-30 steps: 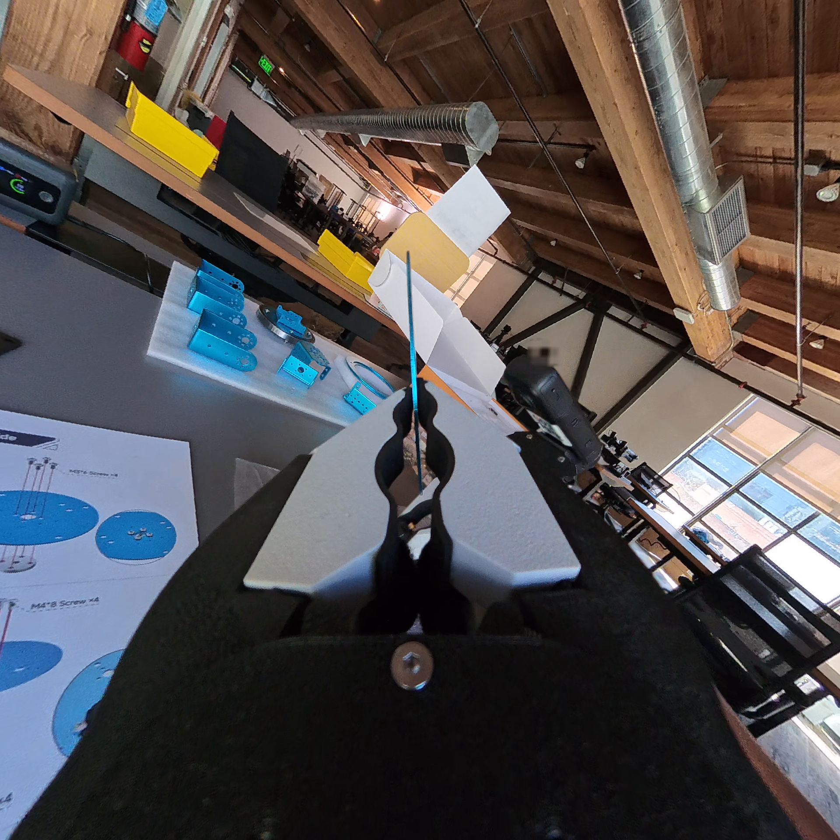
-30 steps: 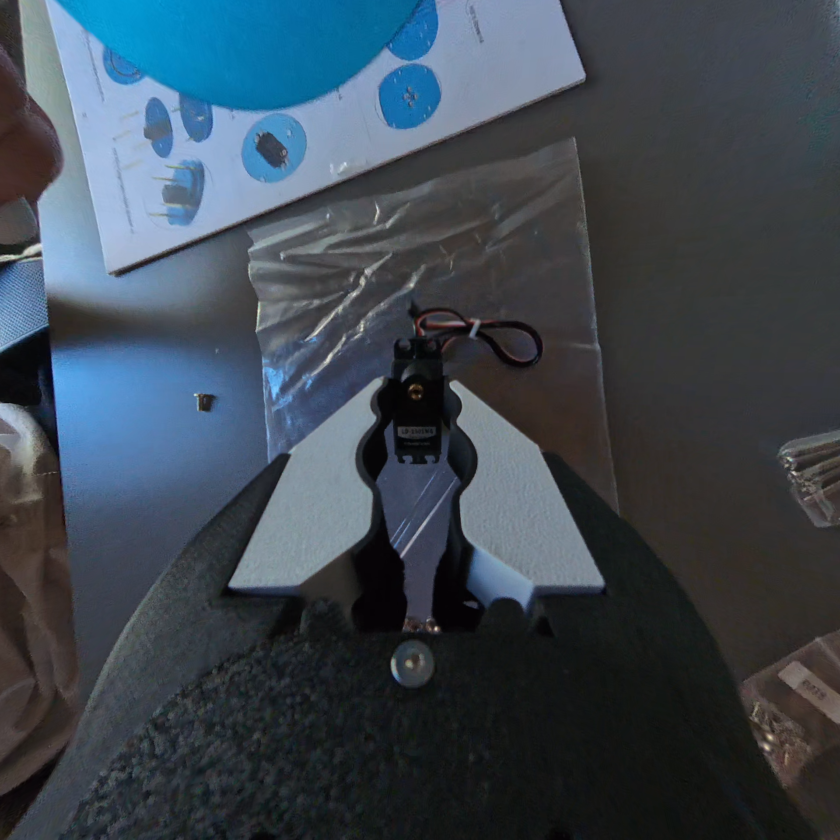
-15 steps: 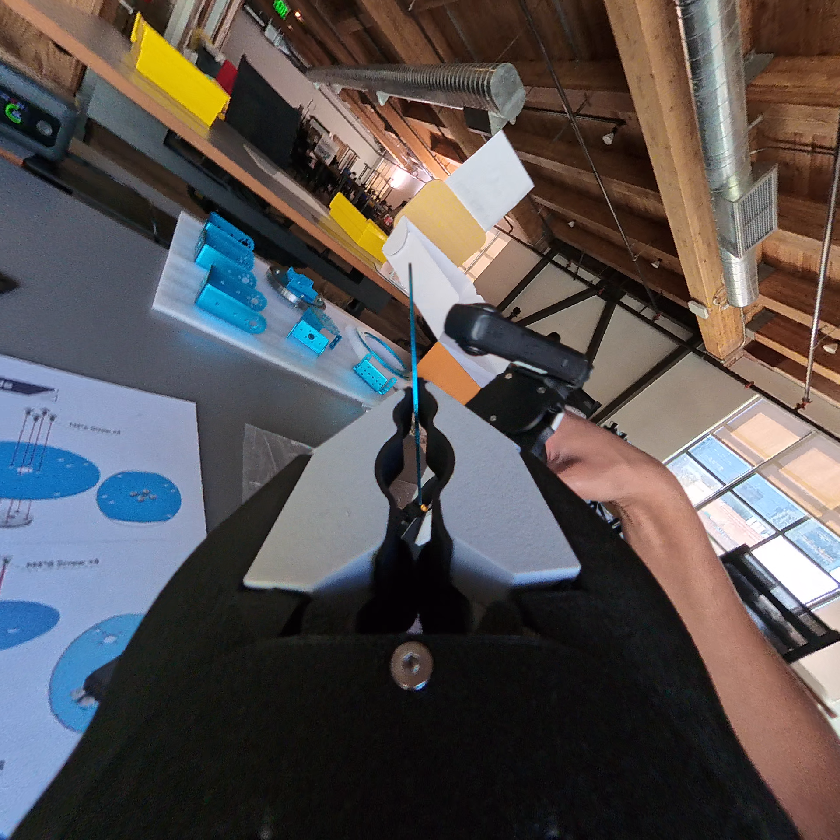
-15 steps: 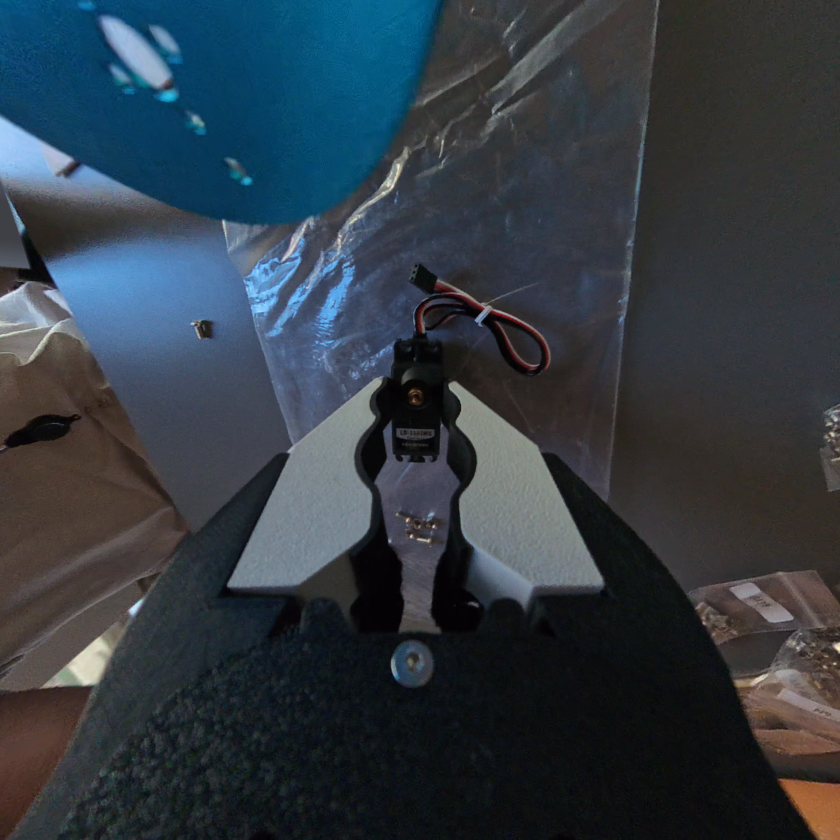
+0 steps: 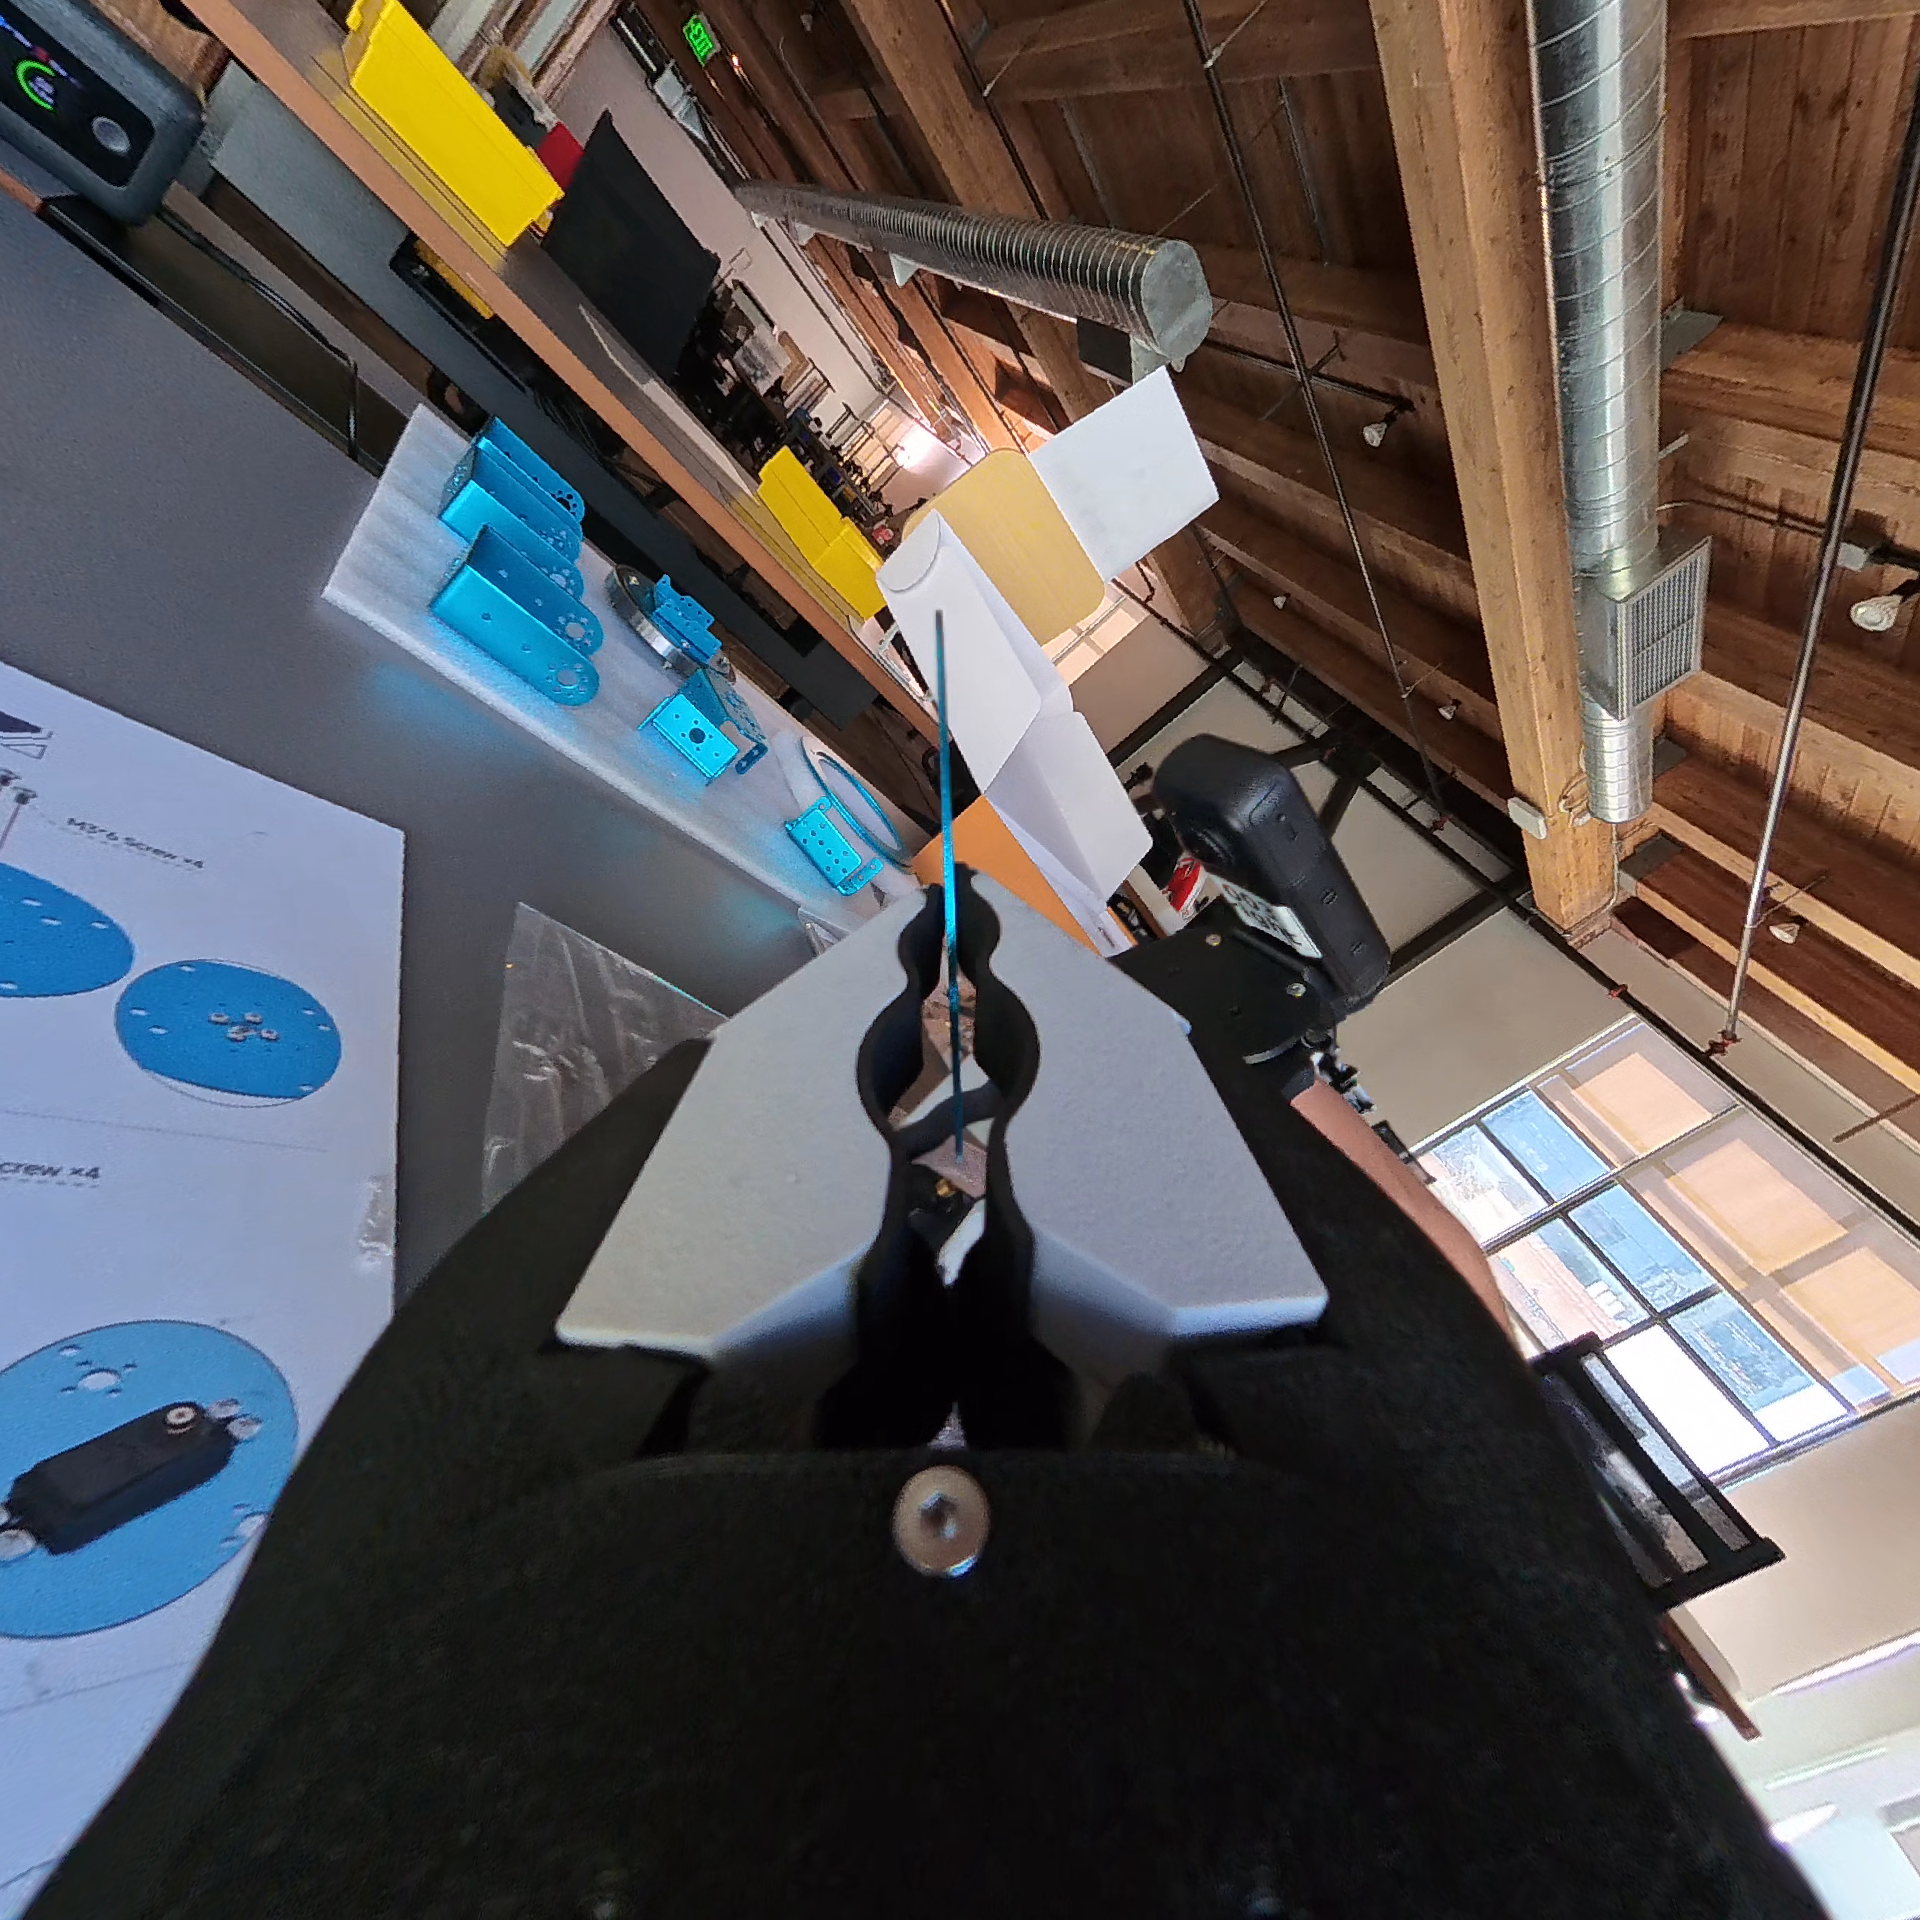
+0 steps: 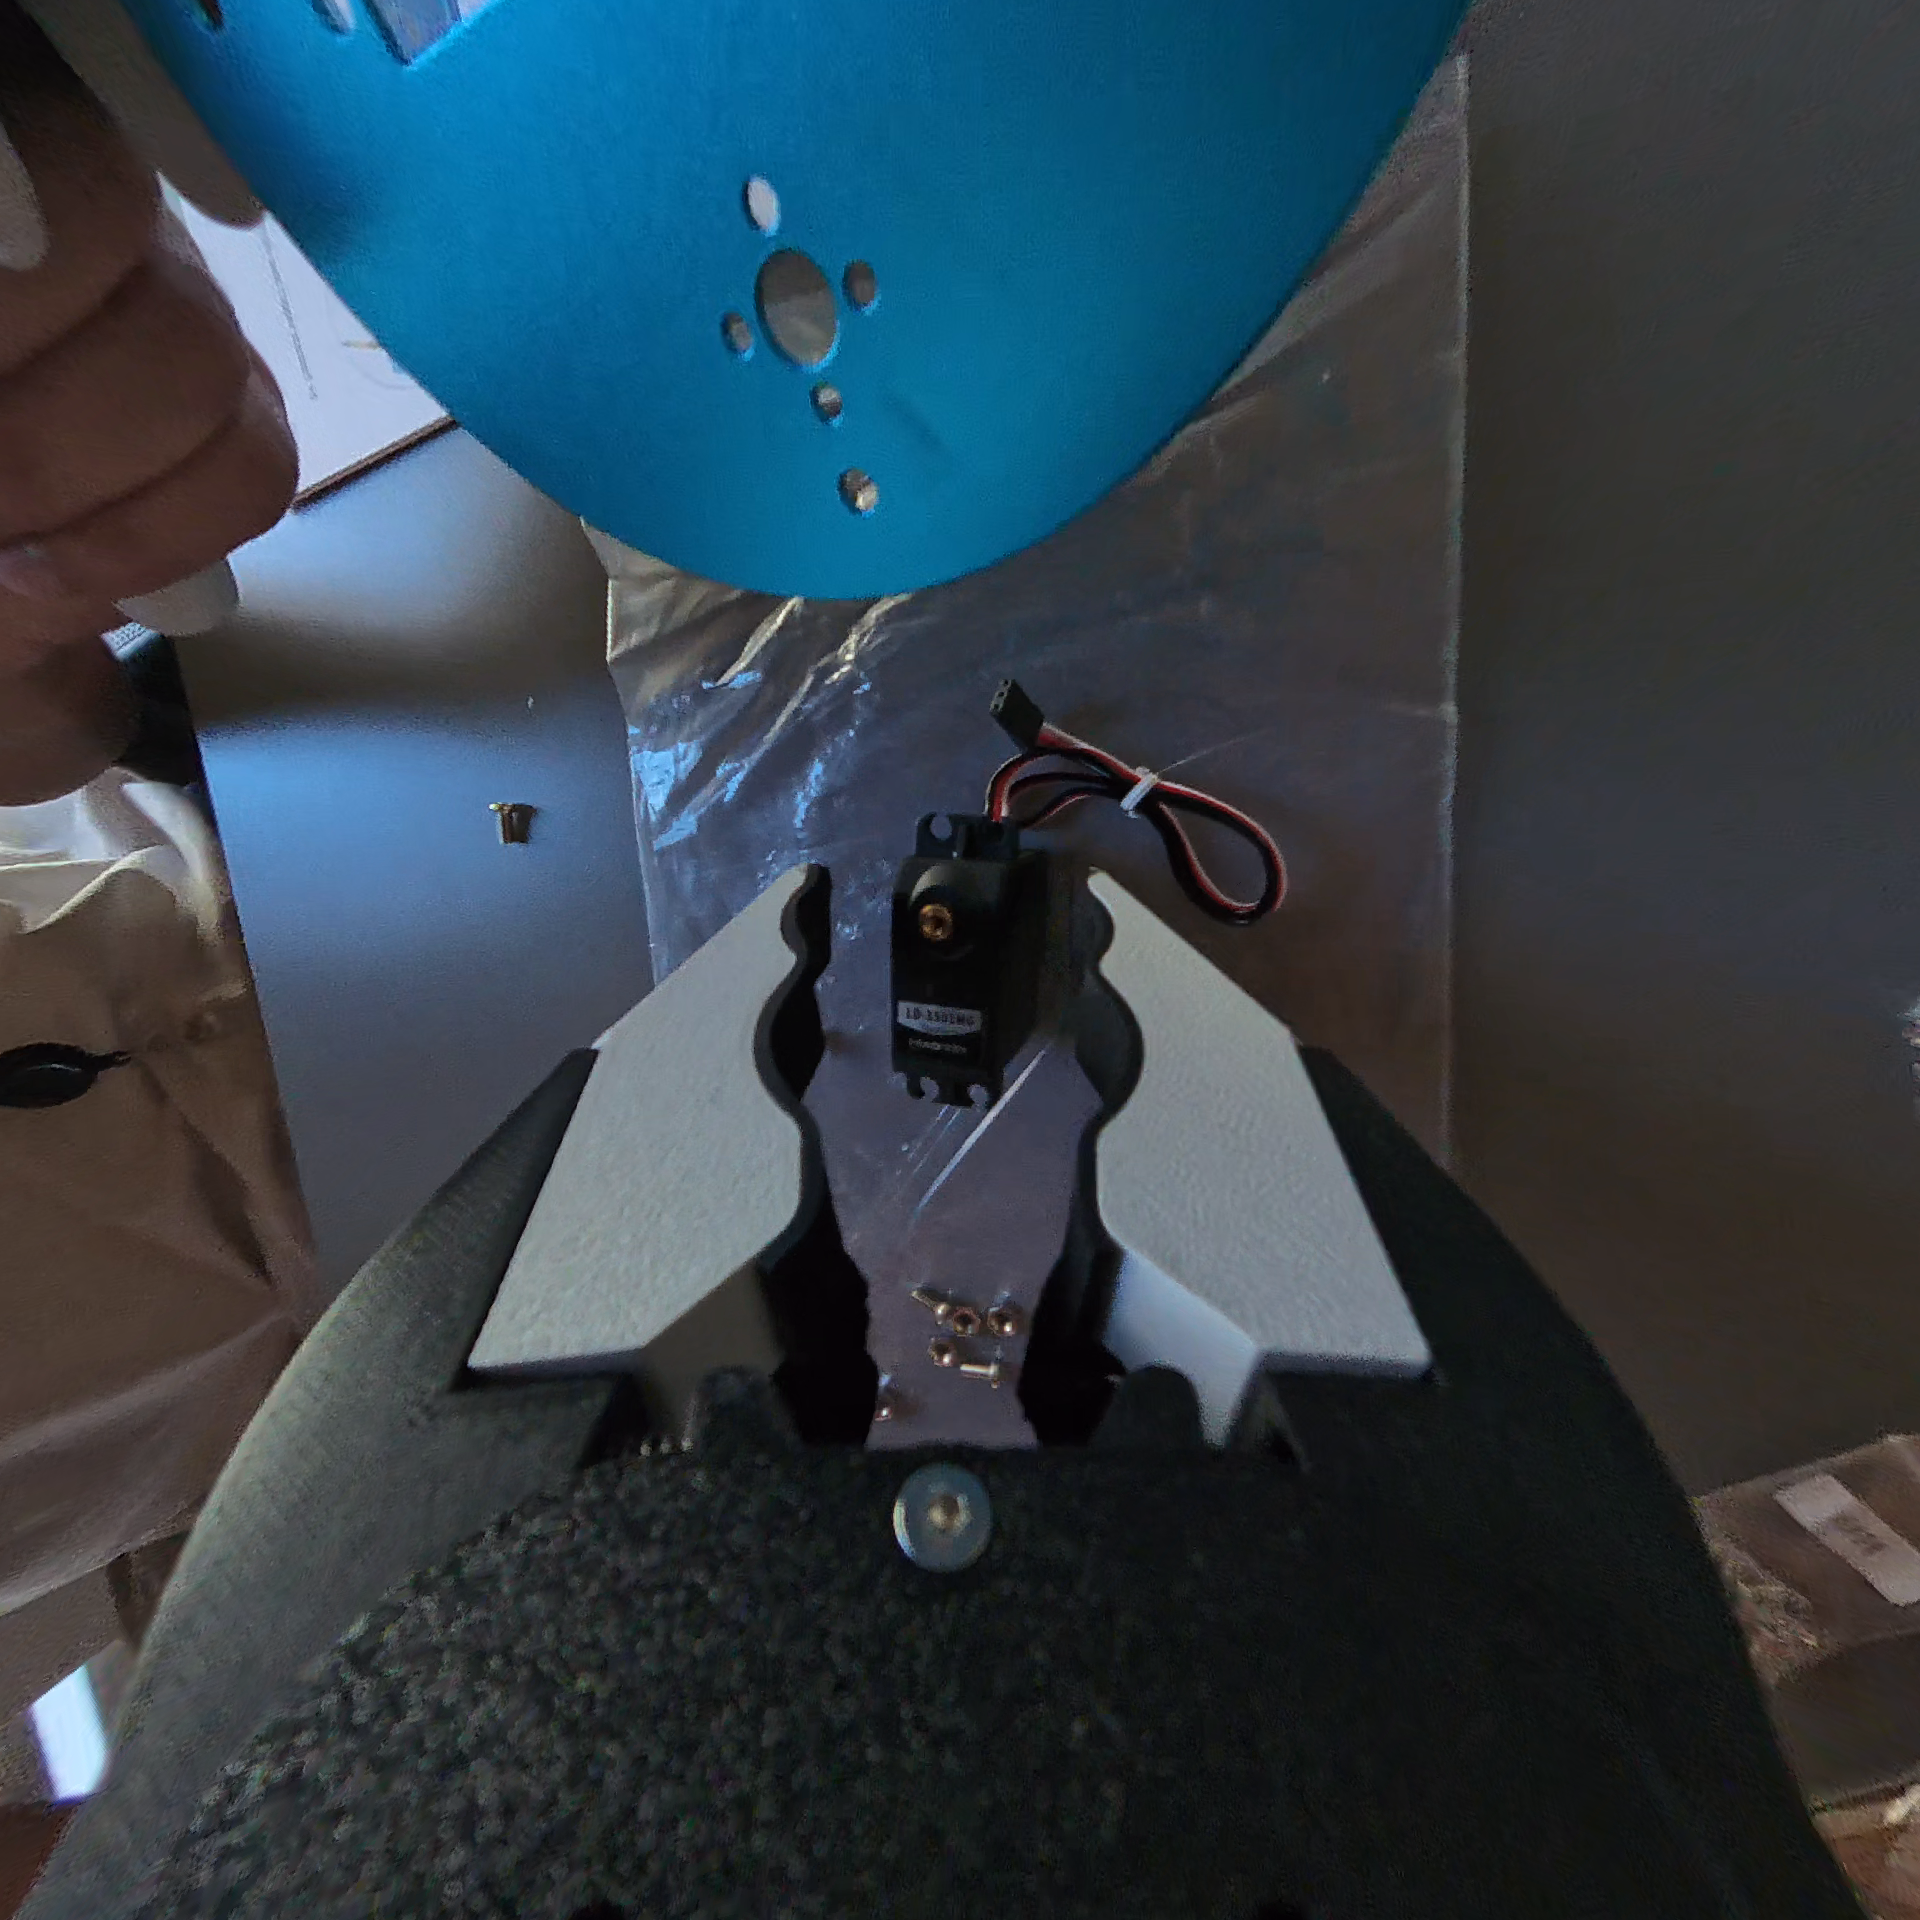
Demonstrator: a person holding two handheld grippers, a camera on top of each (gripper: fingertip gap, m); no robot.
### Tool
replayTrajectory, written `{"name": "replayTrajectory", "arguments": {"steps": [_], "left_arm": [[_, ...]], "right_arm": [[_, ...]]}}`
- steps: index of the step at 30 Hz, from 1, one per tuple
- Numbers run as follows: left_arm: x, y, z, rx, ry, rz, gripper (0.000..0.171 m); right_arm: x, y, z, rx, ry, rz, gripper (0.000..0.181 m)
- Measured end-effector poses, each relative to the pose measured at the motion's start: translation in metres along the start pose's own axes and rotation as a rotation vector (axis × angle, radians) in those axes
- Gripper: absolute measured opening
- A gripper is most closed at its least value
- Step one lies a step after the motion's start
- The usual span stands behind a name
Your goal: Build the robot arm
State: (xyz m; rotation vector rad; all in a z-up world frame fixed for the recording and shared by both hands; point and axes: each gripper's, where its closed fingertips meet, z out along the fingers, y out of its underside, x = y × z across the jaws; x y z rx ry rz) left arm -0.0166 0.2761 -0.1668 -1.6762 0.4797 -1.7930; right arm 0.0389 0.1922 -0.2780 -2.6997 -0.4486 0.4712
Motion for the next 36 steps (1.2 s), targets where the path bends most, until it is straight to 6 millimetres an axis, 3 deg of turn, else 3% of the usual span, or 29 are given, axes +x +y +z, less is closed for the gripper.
{"name": "replayTrajectory", "arguments": {"steps": [2,4,6,9,10,12,14,16,19,21,23,26,30,33,36], "left_arm": [[0.006,0.001,0.000,0.017,0.030,-0.018,0.000],[0.014,0.003,-0.001,0.034,0.074,-0.052,0.000],[0.021,0.005,-0.002,0.060,0.116,-0.106,0.000],[0.033,0.011,0.001,0.074,0.211,-0.215,0.000],[0.036,0.014,0.003,0.073,0.226,-0.248,0.001],[0.041,0.021,0.005,0.063,0.258,-0.290,0.001],[0.050,0.030,0.005,0.027,0.294,-0.281,0.000],[0.066,0.050,0.002,-0.107,0.328,-0.224,0.000],[0.092,0.080,-0.011,-0.348,0.403,-0.043,0.001],[0.095,0.084,-0.021,-0.457,0.412,0.122,0.023],[0.090,0.071,-0.024,-0.490,0.381,0.242,0.033],[0.088,0.057,-0.020,-0.584,0.388,0.298,0.029],[0.077,0.076,-0.010,-0.797,0.398,0.370,0.005],[0.065,0.074,0.000,-0.840,0.367,0.277,0.000],[0.041,0.074,0.005,-0.900,0.329,0.048,0.000]], "right_arm": [[0.000,-0.008,-0.011,0.090,0.005,-0.024,0.055],[-0.011,-0.027,-0.031,0.293,-0.075,-0.028,0.061],[-0.026,-0.046,-0.059,0.541,-0.245,0.016,0.062],[-0.028,-0.061,-0.091,0.810,-0.488,0.189,0.061],[-0.032,-0.062,-0.099,0.860,-0.577,0.206,0.049],[-0.038,-0.059,-0.105,0.881,-0.678,0.224,0.004],[-0.036,-0.058,-0.111,0.887,-0.706,0.249,0.000],[-0.035,-0.057,-0.123,0.872,-0.729,0.240,0.000],[-0.054,-0.050,-0.135,0.744,-0.788,0.092,0.000],[-0.063,-0.045,-0.133,0.627,-0.774,0.023,0.000],[-0.068,-0.037,-0.127,0.493,-0.764,-0.023,0.000],[-0.072,-0.029,-0.114,0.351,-0.778,-0.041,0.000],[-0.072,-0.029,-0.103,0.316,-0.786,-0.055,0.000],[-0.053,-0.036,-0.098,0.389,-0.699,-0.032,0.001],[-0.011,-0.033,-0.088,0.477,-0.289,-0.040,0.030]]}}
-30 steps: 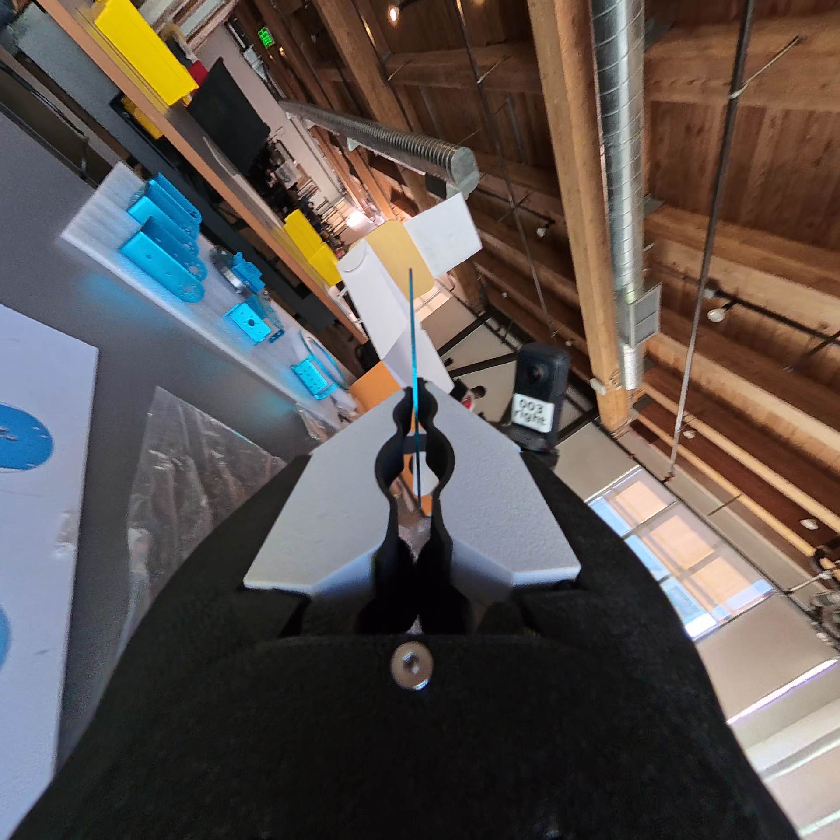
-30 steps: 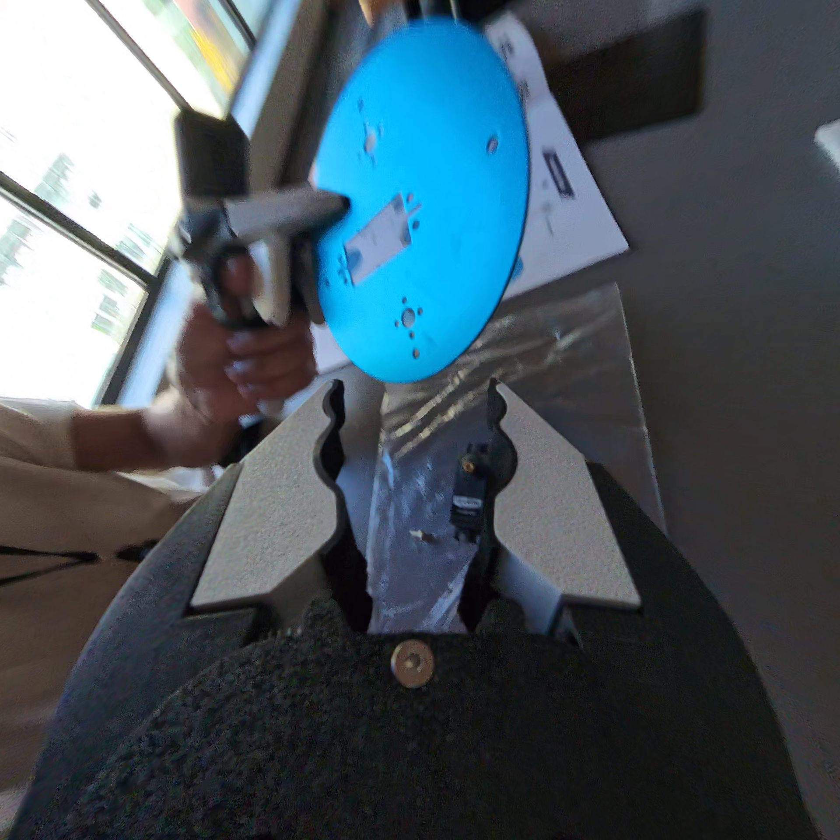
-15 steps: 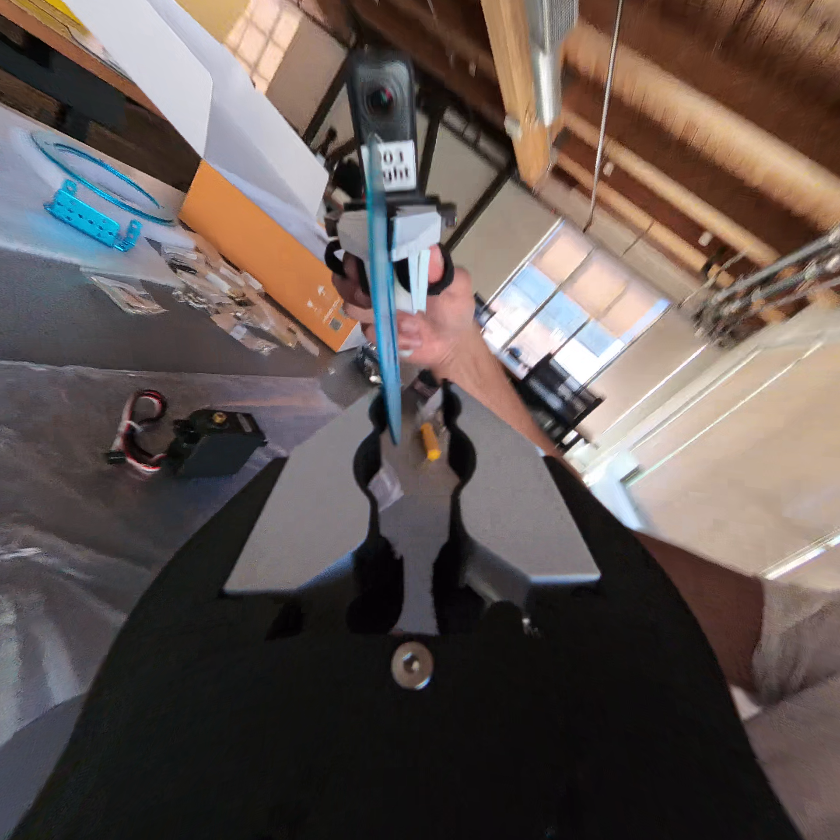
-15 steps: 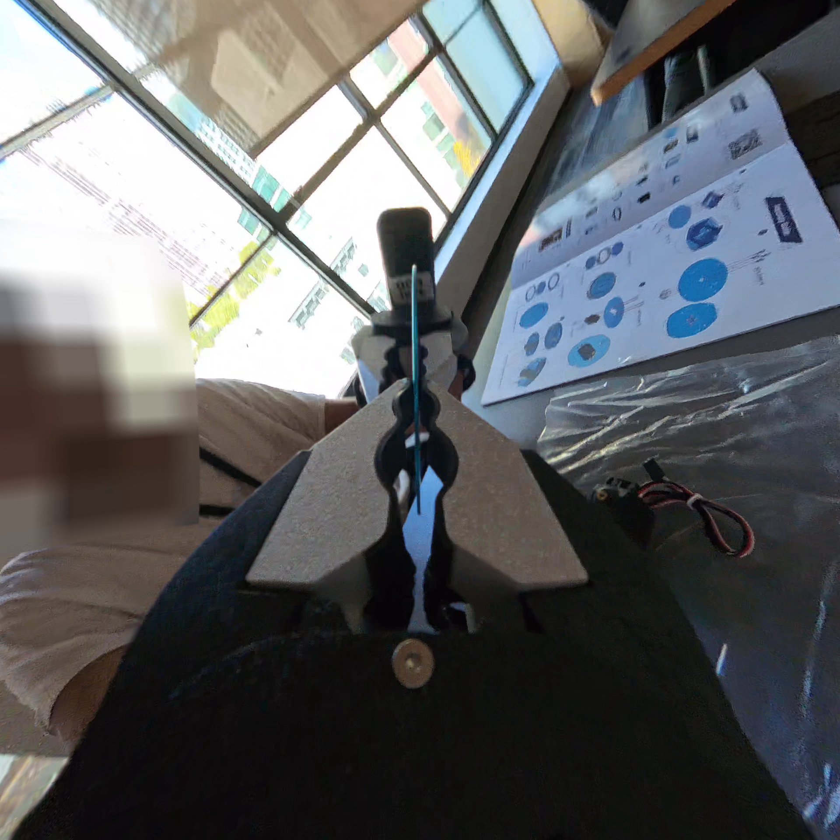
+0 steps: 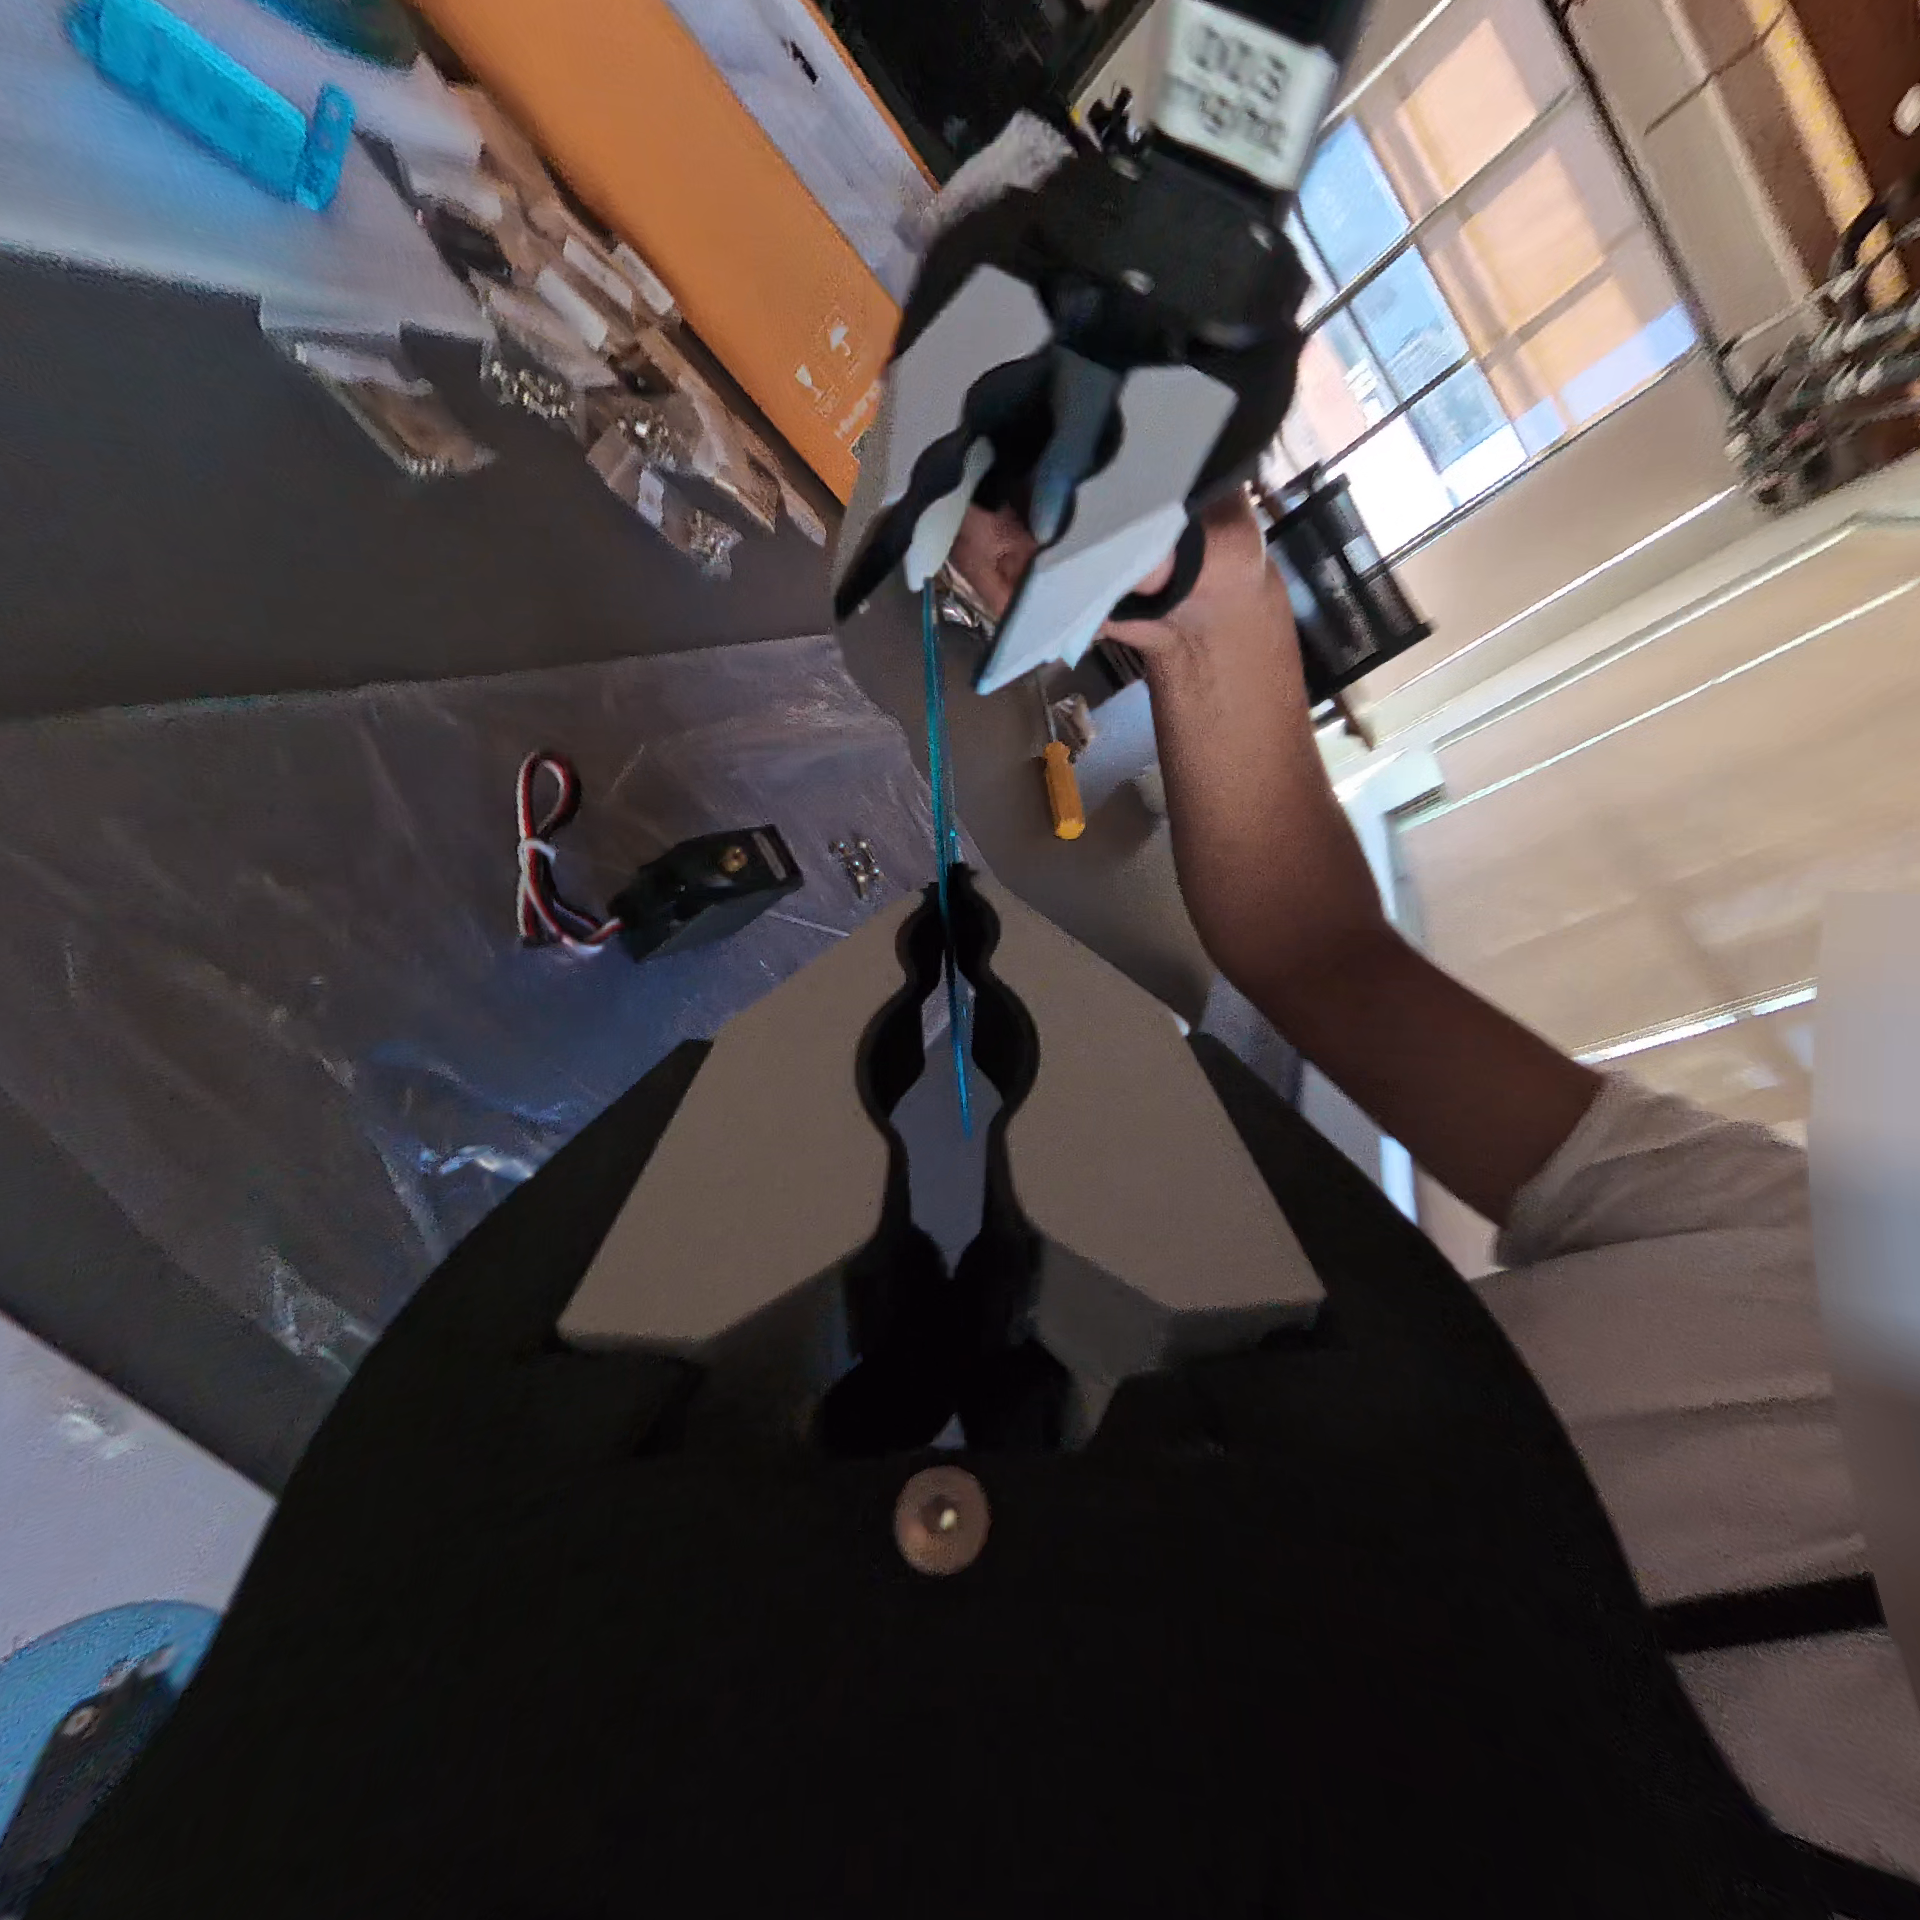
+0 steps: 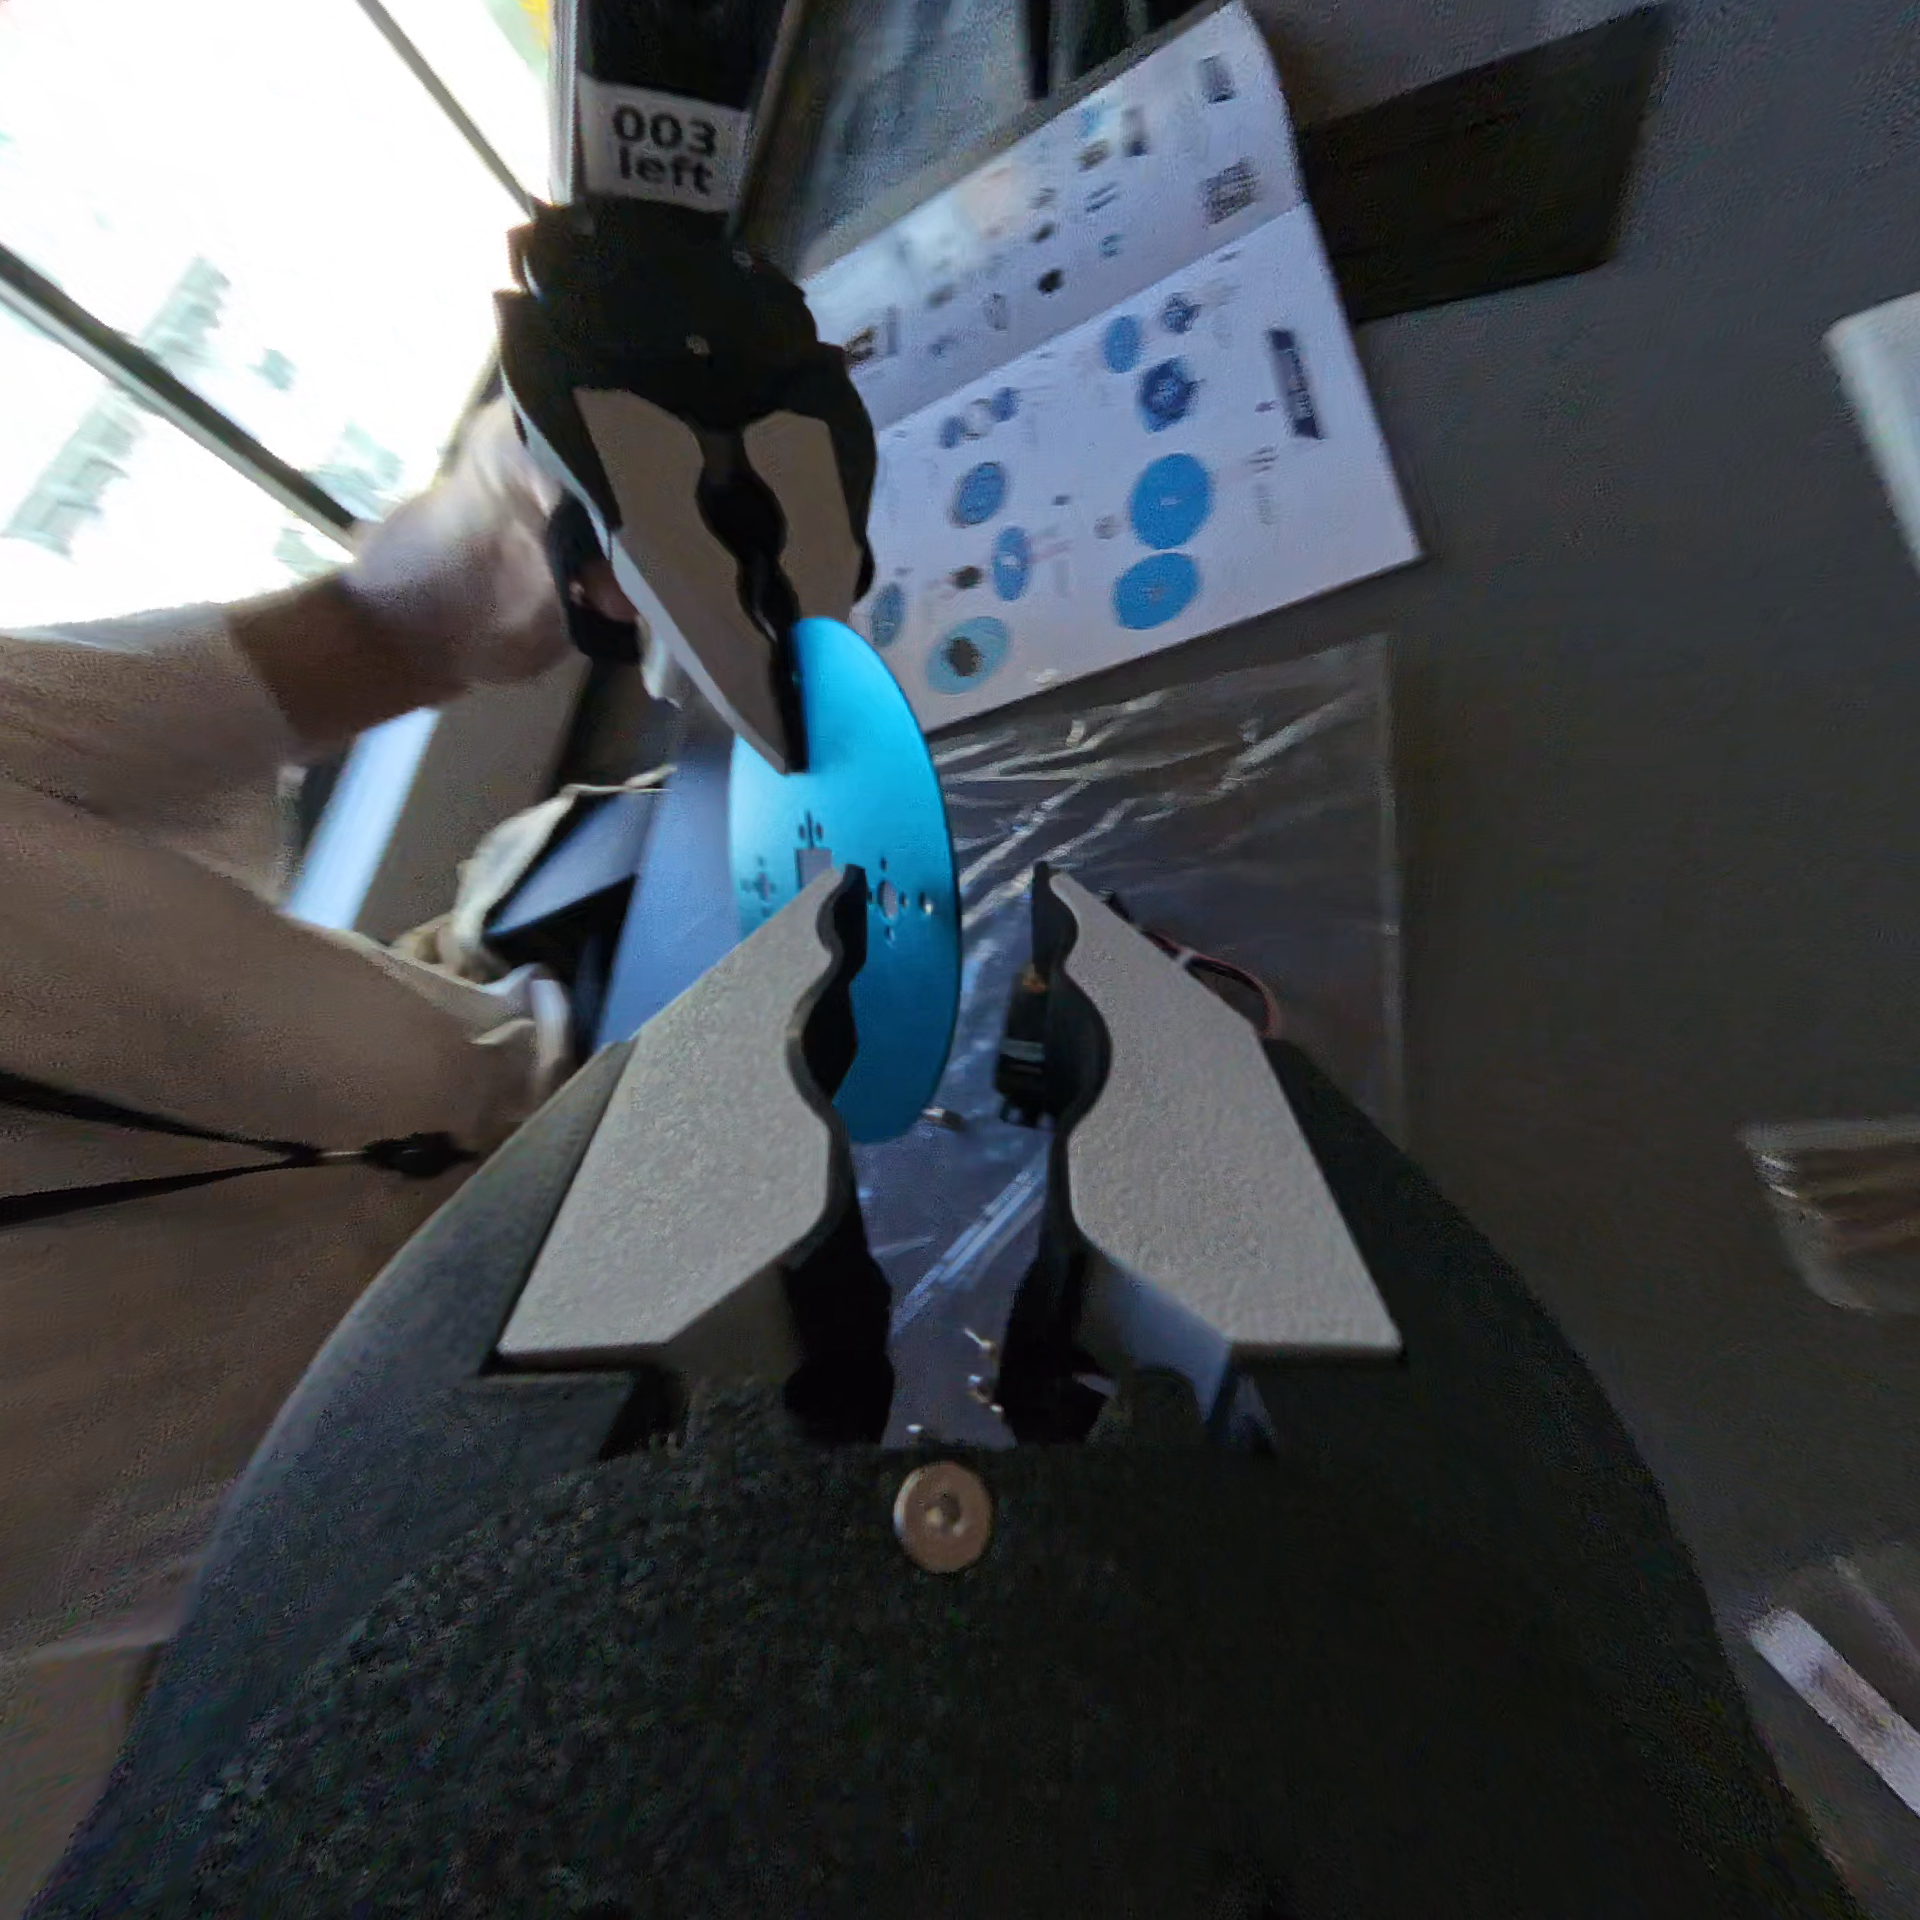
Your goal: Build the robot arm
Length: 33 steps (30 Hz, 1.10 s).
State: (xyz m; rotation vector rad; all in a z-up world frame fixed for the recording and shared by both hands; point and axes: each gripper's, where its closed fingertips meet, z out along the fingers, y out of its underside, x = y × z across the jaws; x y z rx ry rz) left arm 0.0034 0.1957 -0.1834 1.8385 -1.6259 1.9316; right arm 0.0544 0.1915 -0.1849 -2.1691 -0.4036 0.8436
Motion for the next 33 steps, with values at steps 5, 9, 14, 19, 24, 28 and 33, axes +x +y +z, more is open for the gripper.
{"name": "replayTrajectory", "arguments": {"steps": [5,9,14,19,24,28,33], "left_arm": [[-0.013,0.006,-0.002,0.021,0.155,-0.188,0.000],[-0.013,0.004,0.006,0.015,0.233,-0.230,0.000],[-0.011,0.000,0.021,-0.064,0.280,-0.229,0.000],[-0.024,0.006,0.024,-0.188,0.198,-0.023,0.003],[-0.031,0.004,0.024,-0.243,0.216,0.004,0.000],[-0.045,0.000,0.026,-0.231,0.204,-0.130,0.000],[-0.055,0.001,0.028,-0.221,0.214,-0.250,0.000]], "right_arm": [[-0.001,0.028,-0.022,0.214,0.188,-0.003,0.030],[-0.015,0.041,-0.024,0.386,-0.060,0.299,0.027],[-0.020,0.049,-0.016,0.370,-0.155,0.355,0.004],[-0.014,0.059,-0.010,0.340,-0.225,0.514,0.000],[-0.003,0.061,-0.006,0.318,-0.267,0.570,0.000],[0.018,0.061,-0.005,0.340,-0.129,0.455,0.005],[0.025,0.066,-0.008,0.351,-0.156,0.503,0.002]]}}
